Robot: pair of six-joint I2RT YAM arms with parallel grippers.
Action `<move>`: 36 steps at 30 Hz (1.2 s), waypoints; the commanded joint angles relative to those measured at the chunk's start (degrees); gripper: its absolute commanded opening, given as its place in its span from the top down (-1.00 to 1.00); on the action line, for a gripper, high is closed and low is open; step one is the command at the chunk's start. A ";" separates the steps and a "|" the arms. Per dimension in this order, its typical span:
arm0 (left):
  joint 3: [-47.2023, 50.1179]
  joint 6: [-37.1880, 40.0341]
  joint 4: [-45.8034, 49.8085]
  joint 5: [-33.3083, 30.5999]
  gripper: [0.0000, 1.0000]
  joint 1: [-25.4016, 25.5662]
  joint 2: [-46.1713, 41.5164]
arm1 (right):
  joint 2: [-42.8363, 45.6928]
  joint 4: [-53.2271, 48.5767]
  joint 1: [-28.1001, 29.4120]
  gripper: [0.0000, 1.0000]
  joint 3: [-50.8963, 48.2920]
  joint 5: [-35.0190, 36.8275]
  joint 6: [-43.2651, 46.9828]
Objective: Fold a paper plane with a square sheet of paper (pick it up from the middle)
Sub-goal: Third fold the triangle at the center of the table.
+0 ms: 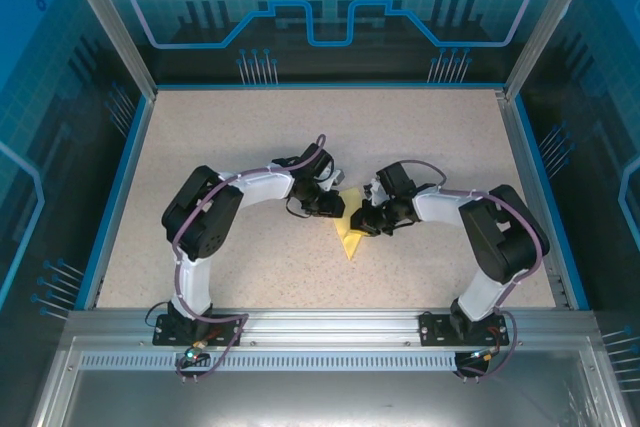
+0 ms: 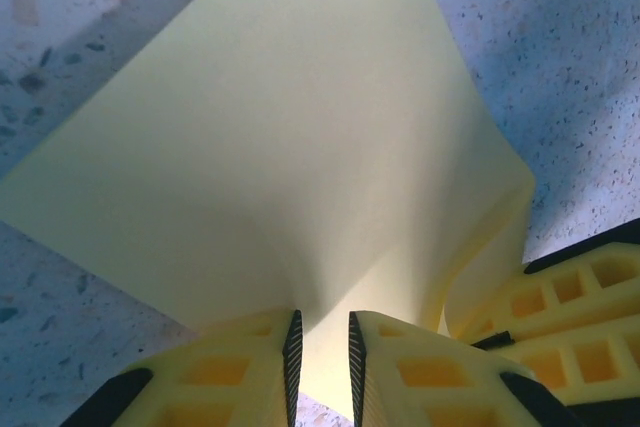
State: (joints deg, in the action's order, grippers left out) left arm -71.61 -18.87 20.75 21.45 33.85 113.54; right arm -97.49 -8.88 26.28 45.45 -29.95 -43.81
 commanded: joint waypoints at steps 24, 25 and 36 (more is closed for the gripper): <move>-0.54 1.69 1.68 1.84 0.56 -0.22 1.44 | -3.93 0.45 2.11 0.76 2.44 2.88 -1.62; -0.54 1.68 1.72 1.89 0.56 -0.25 1.47 | -4.01 0.53 2.19 0.76 2.40 2.95 -1.63; -0.20 1.73 1.44 2.23 0.56 -0.20 2.00 | -3.89 1.68 2.54 0.75 2.55 2.28 -2.24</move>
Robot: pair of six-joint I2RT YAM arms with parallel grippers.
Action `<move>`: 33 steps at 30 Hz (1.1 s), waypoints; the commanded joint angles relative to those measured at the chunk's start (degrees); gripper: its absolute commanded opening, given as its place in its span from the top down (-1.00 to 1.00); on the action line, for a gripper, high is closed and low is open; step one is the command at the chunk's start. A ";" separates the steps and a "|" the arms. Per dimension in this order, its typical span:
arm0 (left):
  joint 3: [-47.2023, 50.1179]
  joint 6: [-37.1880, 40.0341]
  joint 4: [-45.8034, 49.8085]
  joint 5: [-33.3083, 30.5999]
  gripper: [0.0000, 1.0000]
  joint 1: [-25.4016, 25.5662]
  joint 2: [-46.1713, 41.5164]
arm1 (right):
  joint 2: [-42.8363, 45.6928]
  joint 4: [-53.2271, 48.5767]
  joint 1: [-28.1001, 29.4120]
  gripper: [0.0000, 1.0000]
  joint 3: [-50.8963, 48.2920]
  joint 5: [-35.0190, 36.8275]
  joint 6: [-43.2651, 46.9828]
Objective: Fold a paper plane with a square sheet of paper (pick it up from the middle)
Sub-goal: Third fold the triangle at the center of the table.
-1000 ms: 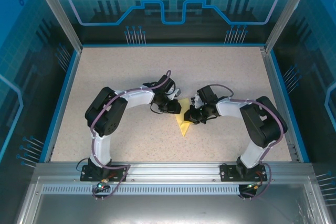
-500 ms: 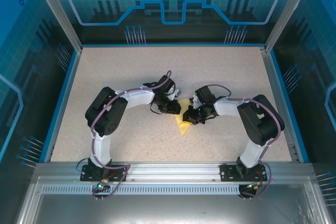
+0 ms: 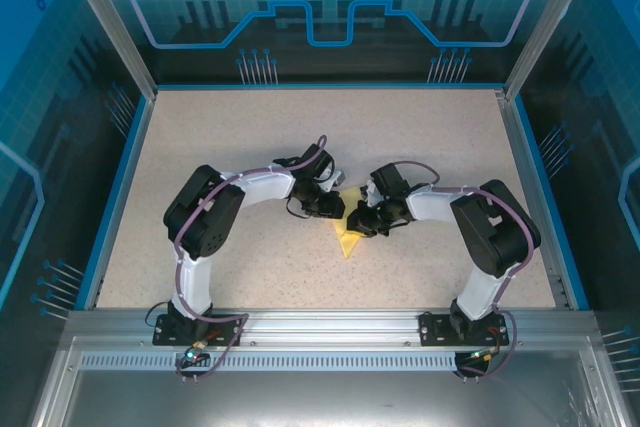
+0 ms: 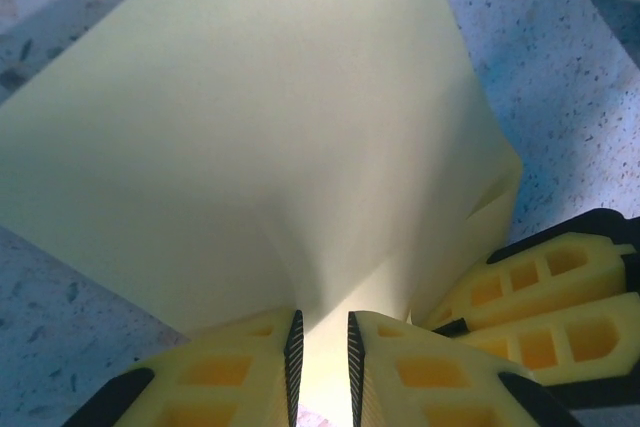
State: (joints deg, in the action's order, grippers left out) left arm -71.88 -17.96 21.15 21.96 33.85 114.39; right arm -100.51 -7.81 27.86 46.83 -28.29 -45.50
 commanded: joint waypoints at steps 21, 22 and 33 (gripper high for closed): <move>0.05 1.60 1.01 1.99 0.58 -0.20 2.79 | -1.55 -1.46 1.85 0.73 3.00 2.01 -0.08; 0.07 1.61 1.05 2.08 0.58 -0.26 2.85 | -1.81 -1.71 1.84 0.73 3.12 2.17 0.05; -0.37 1.70 1.36 2.16 0.58 -0.34 2.86 | -2.63 -2.95 1.85 0.71 3.26 3.60 0.58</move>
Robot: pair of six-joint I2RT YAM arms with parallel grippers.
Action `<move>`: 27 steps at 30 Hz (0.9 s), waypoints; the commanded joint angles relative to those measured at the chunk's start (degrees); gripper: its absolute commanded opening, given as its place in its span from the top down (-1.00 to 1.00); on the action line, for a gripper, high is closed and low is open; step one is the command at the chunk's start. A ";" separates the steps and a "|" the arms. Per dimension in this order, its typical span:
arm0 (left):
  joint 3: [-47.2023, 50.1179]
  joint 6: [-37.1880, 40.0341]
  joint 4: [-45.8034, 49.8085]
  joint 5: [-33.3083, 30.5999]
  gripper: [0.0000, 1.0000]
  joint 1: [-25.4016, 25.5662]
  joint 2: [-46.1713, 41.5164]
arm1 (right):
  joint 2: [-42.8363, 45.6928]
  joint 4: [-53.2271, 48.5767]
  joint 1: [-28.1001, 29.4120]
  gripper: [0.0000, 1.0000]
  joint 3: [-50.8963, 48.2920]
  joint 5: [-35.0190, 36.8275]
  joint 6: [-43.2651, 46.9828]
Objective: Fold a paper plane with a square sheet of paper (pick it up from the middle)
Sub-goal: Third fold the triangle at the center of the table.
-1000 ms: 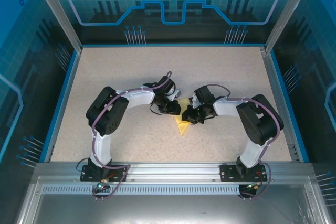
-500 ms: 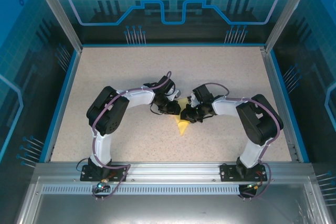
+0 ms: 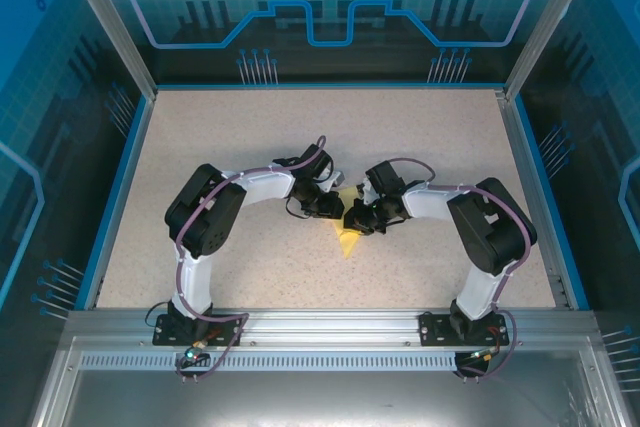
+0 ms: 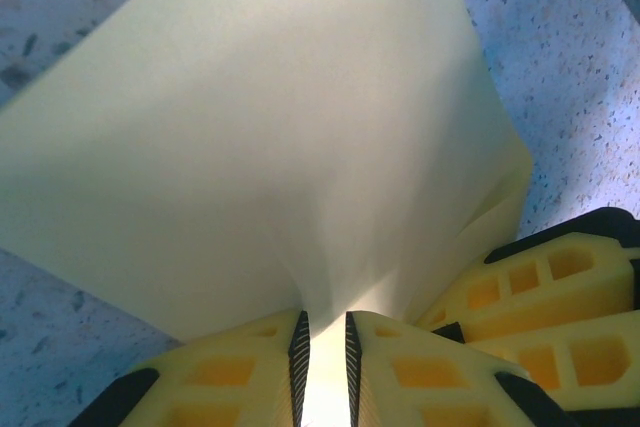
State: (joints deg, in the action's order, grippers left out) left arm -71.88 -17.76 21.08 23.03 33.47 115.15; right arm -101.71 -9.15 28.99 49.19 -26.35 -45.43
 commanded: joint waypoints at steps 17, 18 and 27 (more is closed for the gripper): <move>-1.27 -1.09 0.99 2.72 0.56 -0.85 -1.49 | -2.38 -2.63 0.71 0.35 0.17 3.54 1.23; -1.33 -1.35 0.98 2.77 0.56 -1.05 -2.09 | -2.44 -2.63 0.71 0.34 0.07 3.50 1.26; 2.04 -3.11 2.64 2.32 0.53 -3.74 -11.09 | -2.39 -2.27 0.72 0.24 -0.38 3.47 1.00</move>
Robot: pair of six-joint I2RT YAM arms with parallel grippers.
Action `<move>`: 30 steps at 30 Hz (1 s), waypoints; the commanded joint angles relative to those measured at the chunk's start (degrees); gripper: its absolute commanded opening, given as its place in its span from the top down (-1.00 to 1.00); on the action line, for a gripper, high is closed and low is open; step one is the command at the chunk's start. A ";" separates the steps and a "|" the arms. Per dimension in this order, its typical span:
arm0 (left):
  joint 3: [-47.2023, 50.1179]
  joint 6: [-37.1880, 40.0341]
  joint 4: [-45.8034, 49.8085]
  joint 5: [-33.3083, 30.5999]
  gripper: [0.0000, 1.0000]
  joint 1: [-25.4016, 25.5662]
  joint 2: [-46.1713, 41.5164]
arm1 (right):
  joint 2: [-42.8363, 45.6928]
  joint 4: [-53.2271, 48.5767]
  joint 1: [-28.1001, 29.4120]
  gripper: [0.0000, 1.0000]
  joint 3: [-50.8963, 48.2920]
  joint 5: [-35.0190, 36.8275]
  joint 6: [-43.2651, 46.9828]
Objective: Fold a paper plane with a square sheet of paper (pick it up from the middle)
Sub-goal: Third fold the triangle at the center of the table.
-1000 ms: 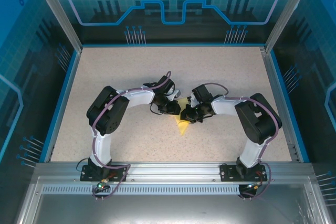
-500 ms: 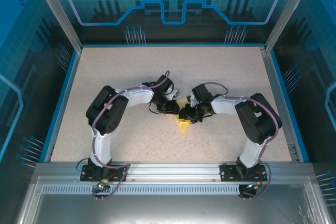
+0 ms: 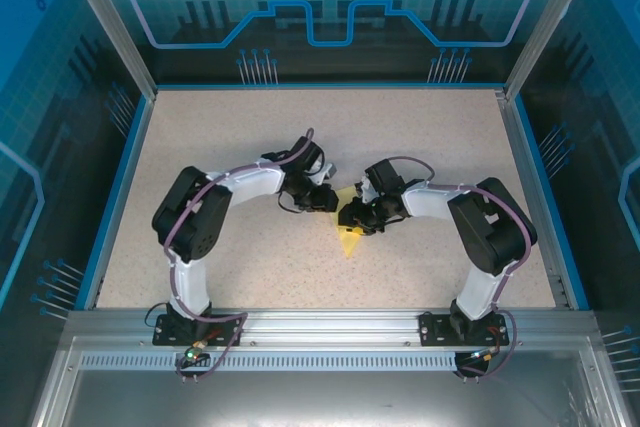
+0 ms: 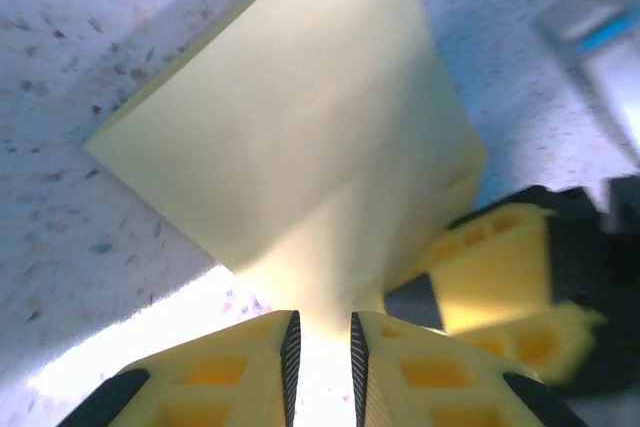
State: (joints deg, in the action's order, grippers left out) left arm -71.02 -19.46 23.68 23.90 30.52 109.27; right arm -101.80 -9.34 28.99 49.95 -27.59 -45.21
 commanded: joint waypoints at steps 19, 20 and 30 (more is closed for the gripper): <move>16.19 -10.34 -7.74 2.32 0.58 4.09 -18.41 | -0.96 -1.08 0.71 0.15 -3.81 5.86 -1.20; 16.69 -10.81 -8.94 2.42 0.59 4.62 -18.25 | -1.00 -1.16 0.71 0.23 -3.83 5.60 -1.17; 16.73 -11.58 -13.43 2.52 0.65 6.88 -12.99 | 0.06 -2.85 0.71 0.59 -4.39 7.05 -1.09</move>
State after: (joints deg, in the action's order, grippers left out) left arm -54.35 -30.15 12.53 24.97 37.04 94.67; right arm -100.84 -6.96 29.26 47.66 -25.43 -46.46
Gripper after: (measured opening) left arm 0.177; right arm 0.215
